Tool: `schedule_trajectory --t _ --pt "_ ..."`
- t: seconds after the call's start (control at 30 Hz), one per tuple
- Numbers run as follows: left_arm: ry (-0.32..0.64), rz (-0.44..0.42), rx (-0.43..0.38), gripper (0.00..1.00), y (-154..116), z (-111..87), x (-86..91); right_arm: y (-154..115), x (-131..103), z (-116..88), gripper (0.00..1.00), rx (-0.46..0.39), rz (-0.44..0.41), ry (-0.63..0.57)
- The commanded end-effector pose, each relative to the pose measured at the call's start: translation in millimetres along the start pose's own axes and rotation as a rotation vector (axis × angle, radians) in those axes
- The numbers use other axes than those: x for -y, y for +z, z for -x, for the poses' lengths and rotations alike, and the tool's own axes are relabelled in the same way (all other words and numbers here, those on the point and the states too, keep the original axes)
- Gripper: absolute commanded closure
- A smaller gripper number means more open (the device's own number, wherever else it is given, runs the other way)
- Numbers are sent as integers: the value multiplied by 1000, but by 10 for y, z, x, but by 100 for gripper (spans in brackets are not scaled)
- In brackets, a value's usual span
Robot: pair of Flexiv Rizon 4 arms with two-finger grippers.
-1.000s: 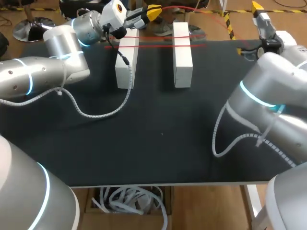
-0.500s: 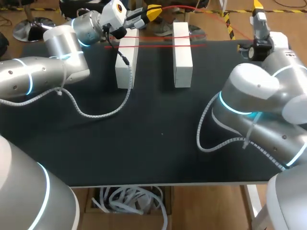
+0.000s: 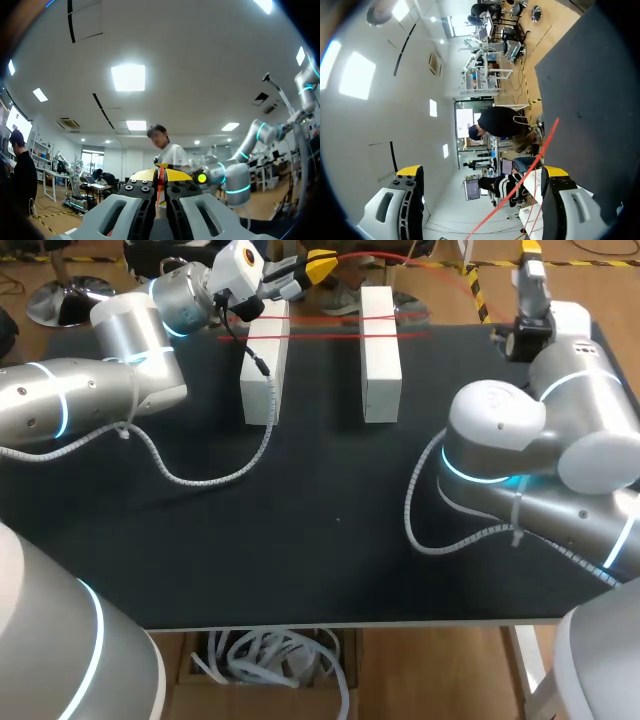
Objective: Grab the tape and strap the tape.
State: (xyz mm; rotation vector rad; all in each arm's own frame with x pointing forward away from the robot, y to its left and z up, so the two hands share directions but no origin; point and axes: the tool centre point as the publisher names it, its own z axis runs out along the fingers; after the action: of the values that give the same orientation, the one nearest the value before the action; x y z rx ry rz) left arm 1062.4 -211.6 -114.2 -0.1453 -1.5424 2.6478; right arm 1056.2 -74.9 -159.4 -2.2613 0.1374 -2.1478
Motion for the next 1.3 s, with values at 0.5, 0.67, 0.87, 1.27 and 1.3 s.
schedule_trajectory --t 0.5,0.67,0.87,1.27,1.3 --pt "-1 -3 -4 100 -5 19 -11 -3 -15 63 0 6 -19 -1" --pt "-1 -3 -4 100 -5 19 -11 -1 -58 59 51 5 -13 -9" --pt "-1 -3 -4 100 -5 19 -11 -10 -79 59 75 2 -7 -14" --pt "-1 -3 -4 100 -5 19 -11 -33 -134 76 69 1 2 -29" --pt "-1 -3 -4 100 -5 19 -11 -35 -143 73 71 0 4 -30"
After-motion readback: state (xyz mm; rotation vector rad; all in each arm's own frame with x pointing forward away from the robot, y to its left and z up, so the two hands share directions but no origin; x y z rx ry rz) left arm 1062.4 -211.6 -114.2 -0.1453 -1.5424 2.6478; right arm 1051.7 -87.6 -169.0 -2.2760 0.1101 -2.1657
